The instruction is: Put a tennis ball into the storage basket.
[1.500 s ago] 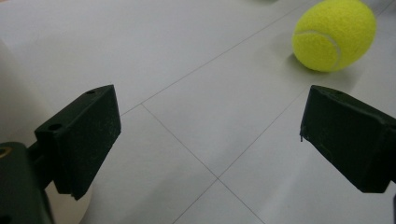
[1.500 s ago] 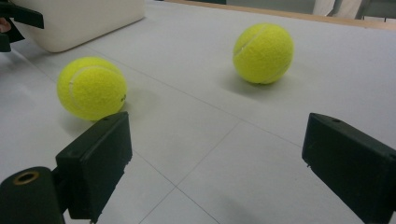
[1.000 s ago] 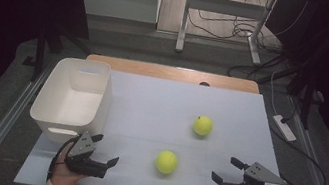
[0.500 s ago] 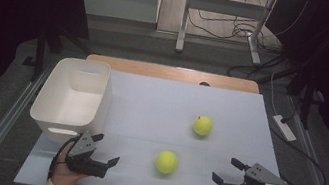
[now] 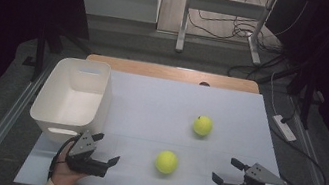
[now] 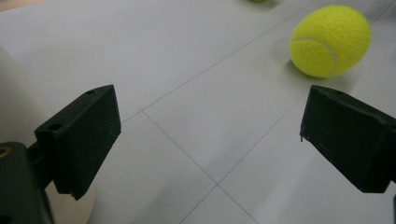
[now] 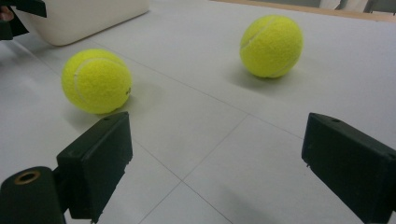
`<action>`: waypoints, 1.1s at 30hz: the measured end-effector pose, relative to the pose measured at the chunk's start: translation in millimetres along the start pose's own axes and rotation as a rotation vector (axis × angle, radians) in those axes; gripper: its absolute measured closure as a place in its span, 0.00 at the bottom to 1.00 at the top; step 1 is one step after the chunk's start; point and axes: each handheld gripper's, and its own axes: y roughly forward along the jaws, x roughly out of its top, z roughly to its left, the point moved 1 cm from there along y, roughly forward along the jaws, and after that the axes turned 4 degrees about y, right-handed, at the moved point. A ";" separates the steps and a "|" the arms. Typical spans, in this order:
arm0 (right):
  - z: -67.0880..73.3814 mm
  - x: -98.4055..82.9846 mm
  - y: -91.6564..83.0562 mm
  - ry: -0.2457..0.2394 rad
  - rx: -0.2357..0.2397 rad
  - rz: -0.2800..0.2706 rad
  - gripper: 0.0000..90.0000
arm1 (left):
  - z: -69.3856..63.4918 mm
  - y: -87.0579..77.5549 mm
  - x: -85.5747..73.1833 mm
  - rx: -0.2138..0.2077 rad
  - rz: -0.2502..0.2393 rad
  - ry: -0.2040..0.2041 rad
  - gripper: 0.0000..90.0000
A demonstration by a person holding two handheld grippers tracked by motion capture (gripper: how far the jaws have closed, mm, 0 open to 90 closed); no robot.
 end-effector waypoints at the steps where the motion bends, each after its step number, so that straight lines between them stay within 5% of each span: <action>1: 0.1 0.1 0.0 0.000 0.000 0.000 0.10 | -0.4 0.3 0.5 -0.001 -0.001 0.000 0.06; 33: -0.6 -0.3 1.9 0.003 -0.001 0.008 0.10 | -8.4 15.8 29.6 -0.083 0.029 0.017 0.06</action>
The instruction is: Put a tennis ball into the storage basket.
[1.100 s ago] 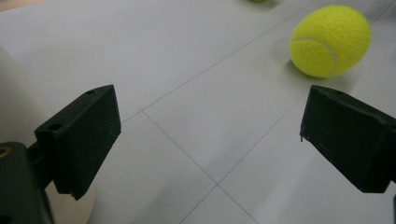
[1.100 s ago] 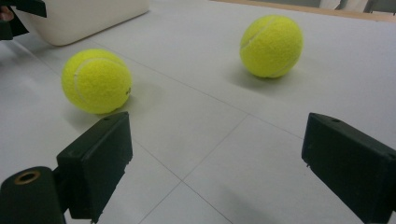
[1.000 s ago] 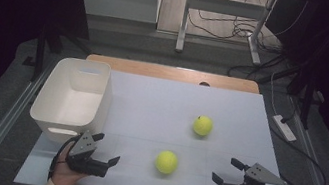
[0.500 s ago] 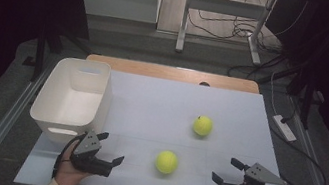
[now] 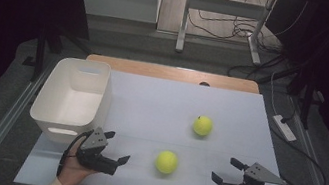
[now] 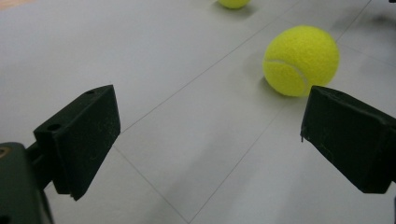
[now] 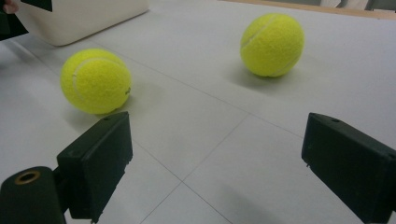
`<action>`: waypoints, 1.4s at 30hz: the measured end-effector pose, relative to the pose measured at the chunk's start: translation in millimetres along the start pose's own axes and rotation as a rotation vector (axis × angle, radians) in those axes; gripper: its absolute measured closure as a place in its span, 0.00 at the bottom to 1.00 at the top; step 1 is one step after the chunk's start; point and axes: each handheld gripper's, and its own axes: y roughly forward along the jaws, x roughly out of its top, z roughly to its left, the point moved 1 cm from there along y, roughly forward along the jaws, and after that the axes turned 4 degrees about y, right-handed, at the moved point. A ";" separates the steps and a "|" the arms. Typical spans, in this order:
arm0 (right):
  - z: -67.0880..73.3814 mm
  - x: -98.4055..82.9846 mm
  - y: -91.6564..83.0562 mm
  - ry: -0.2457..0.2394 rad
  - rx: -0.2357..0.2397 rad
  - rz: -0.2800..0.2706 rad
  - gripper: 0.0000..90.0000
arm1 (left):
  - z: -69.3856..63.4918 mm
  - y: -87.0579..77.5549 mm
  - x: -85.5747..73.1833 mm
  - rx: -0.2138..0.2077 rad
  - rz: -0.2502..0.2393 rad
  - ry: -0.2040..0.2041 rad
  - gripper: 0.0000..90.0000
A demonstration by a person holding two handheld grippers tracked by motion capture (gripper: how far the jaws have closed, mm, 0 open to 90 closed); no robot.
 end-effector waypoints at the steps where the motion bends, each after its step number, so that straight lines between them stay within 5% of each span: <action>1: 0.0 -0.1 0.2 0.001 0.000 0.001 0.10 | 0.1 0.6 1.6 -0.002 0.002 0.003 0.06; 42: -0.9 -0.6 1.4 -0.007 -0.001 0.004 0.10 | -10.1 29.1 56.8 -0.164 0.029 0.057 0.05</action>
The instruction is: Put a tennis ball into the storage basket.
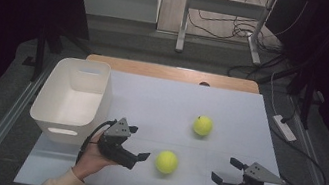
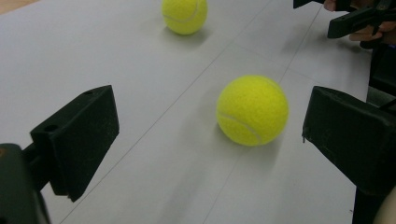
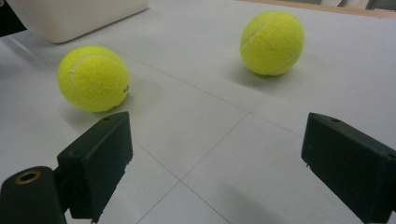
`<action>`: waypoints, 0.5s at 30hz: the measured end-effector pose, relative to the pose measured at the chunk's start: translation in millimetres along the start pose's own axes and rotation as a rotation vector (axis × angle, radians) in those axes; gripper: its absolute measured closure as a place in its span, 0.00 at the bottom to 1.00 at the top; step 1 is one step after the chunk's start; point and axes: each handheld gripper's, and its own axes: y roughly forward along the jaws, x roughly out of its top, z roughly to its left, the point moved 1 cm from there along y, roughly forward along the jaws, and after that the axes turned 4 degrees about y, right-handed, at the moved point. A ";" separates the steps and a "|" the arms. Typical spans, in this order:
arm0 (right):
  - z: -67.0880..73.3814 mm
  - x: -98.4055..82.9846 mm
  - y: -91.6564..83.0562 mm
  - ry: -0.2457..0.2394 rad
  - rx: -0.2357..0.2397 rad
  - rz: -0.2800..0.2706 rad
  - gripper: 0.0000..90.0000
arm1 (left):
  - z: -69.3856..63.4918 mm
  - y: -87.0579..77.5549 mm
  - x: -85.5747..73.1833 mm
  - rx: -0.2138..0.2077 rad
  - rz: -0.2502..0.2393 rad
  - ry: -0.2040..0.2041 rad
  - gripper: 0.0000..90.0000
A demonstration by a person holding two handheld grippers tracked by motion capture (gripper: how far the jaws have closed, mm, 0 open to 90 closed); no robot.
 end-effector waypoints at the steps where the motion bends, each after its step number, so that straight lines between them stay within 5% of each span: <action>1: 0.0 0.0 0.0 0.000 0.000 0.000 0.10 | -0.2 1.2 1.5 -0.003 0.003 0.003 0.04; 15: -0.3 -0.3 -0.1 0.001 -0.002 0.001 0.10 | -6.1 15.3 20.5 -0.059 0.042 0.048 0.04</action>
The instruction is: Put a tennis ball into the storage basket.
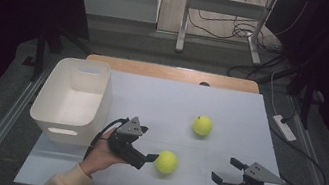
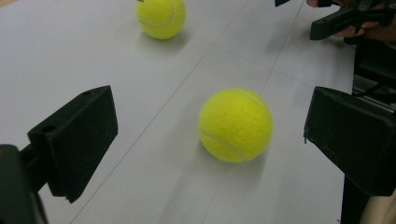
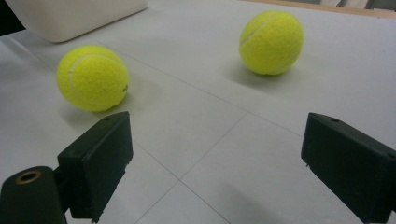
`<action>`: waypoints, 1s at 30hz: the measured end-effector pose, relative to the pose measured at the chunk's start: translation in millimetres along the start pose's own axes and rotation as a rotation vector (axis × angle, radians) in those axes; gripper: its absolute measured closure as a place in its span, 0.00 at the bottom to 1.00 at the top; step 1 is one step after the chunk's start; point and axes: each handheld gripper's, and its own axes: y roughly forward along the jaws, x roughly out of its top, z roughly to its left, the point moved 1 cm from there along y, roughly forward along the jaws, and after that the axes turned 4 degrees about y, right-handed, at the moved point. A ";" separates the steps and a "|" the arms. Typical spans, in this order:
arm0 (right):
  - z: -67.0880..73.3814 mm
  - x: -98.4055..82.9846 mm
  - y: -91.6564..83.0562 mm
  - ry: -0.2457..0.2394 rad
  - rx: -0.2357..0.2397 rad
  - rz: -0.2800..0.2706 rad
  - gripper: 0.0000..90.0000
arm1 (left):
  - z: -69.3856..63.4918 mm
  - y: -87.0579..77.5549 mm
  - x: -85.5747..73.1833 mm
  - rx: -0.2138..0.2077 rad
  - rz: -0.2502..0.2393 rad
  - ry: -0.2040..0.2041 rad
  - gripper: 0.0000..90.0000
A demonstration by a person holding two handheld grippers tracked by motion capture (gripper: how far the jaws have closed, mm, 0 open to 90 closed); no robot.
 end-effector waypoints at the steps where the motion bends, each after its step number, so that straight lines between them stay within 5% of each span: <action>1: 0.1 0.0 0.0 -0.001 0.001 0.000 0.10 | -0.8 1.6 1.6 -0.007 0.007 0.006 0.04; 30: -0.1 0.0 0.2 -0.001 0.001 -0.001 0.10 | -8.3 32.4 18.9 -0.085 0.095 0.038 0.02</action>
